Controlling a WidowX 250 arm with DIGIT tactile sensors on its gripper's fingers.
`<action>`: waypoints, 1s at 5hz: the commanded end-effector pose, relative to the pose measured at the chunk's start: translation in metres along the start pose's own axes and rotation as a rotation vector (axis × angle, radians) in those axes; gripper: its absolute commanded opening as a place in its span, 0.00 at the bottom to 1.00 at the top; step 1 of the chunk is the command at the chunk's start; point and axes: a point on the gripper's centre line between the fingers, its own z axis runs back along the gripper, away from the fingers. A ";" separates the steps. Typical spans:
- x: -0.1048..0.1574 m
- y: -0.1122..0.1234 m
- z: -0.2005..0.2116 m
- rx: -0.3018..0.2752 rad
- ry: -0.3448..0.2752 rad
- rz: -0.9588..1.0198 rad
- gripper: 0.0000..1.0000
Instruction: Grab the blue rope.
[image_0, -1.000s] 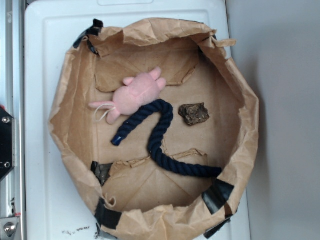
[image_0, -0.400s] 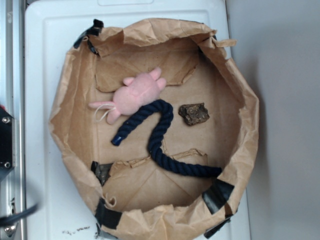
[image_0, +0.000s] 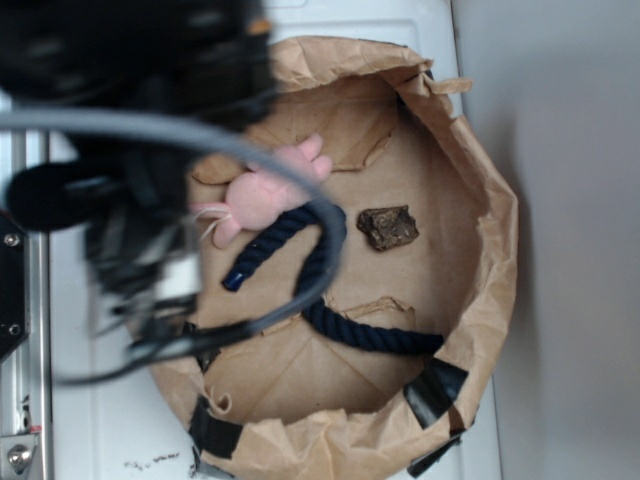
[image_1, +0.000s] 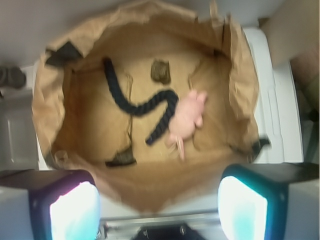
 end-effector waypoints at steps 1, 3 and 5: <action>0.001 -0.003 0.006 0.004 -0.029 -0.013 1.00; 0.001 -0.003 0.006 0.004 -0.029 -0.013 1.00; 0.027 0.002 -0.034 -0.020 0.023 0.005 1.00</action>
